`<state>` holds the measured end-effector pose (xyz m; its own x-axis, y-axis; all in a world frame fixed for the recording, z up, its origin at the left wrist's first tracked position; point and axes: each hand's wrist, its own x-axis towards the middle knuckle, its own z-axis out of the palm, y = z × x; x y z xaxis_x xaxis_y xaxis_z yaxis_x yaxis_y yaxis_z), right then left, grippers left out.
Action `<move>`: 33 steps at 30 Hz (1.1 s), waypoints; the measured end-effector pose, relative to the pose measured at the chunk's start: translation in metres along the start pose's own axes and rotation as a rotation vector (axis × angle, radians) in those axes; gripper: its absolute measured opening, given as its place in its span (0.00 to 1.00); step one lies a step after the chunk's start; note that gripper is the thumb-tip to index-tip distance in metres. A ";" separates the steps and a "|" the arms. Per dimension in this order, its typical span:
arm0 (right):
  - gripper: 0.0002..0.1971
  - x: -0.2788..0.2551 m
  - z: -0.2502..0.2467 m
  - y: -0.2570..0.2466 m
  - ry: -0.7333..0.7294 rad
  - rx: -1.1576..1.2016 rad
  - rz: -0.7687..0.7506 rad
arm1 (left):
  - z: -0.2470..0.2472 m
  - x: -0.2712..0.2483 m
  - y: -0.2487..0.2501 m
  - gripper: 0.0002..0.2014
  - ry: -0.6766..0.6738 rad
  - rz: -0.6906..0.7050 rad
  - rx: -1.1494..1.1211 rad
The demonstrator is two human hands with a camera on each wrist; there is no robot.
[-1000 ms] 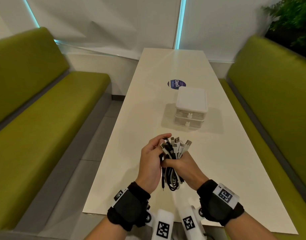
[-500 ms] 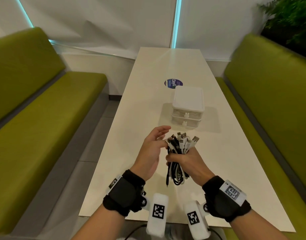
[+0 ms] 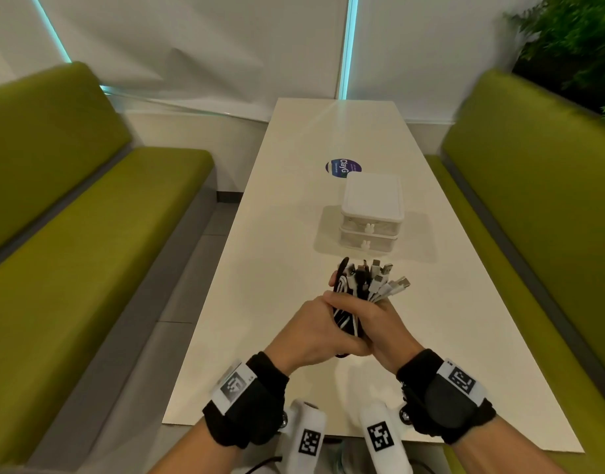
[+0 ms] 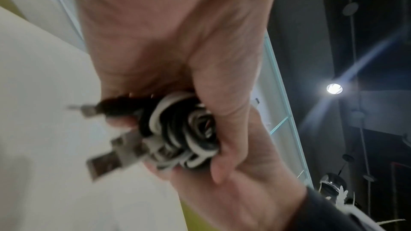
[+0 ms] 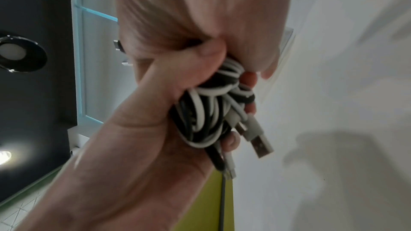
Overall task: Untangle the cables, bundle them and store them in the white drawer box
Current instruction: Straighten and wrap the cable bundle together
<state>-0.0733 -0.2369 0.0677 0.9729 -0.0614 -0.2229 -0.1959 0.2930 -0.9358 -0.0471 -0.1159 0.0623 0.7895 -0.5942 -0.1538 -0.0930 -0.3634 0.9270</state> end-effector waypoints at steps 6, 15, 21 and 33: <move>0.10 -0.003 0.002 -0.006 -0.039 -0.021 -0.007 | 0.012 -0.003 0.001 0.24 0.157 0.008 -0.136; 0.17 -0.005 -0.004 -0.007 -0.123 -0.050 0.045 | 0.011 0.000 -0.002 0.18 0.172 -0.049 -0.197; 0.20 0.000 -0.005 -0.017 -0.127 -0.113 -0.013 | 0.008 0.002 0.008 0.12 0.123 0.022 -0.195; 0.07 0.006 -0.003 -0.025 -0.148 0.132 0.043 | 0.016 0.003 0.026 0.04 0.096 -0.029 -0.376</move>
<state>-0.0628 -0.2472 0.0889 0.9733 0.0921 -0.2101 -0.2293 0.4152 -0.8803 -0.0569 -0.1381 0.0802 0.8436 -0.5109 -0.1654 0.1451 -0.0797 0.9862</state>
